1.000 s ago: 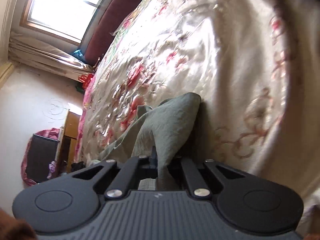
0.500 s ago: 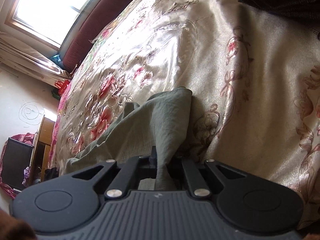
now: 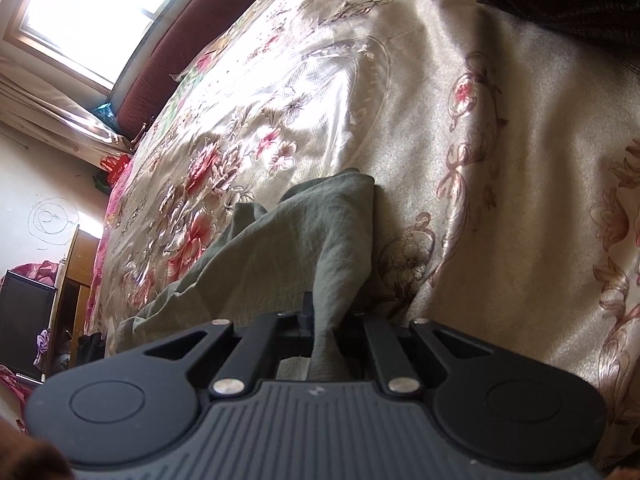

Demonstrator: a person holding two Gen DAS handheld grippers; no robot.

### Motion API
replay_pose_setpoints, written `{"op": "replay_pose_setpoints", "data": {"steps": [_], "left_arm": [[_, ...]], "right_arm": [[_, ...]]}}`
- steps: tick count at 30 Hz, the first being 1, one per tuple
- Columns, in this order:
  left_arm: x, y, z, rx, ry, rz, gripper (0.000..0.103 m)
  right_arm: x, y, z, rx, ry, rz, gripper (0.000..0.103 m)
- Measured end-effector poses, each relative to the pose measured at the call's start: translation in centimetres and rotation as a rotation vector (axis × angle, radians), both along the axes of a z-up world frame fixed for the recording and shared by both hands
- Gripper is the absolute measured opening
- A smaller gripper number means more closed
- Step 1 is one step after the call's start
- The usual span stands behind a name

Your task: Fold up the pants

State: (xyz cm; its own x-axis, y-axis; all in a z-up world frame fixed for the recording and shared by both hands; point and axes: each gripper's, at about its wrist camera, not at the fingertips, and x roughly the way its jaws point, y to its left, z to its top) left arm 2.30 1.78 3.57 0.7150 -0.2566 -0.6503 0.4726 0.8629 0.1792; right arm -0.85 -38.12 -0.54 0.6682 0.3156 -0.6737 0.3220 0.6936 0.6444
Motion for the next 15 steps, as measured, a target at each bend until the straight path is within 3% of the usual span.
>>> {"op": "replay_pose_setpoints", "data": {"steps": [4,7,9,15], "left_arm": [[0.3,0.0,0.8,-0.06,-0.02,0.002,0.084],[0.7,-0.7,-0.9,-0.017,0.01,-0.006,0.084],[1.2,-1.3,-3.0,0.033,0.079,-0.019,0.085],[0.2,-1.5,-3.4,0.028,0.032,-0.004,0.085]], "right_arm": [[0.0,0.1,0.0,-0.002,0.003,-0.003,0.006],[0.1,0.0,0.0,0.004,0.004,-0.003,0.006],[0.1,0.0,0.4,-0.002,0.002,-0.006,0.006],[0.3,2.3,4.7,-0.099,-0.061,0.035,0.006]]}}
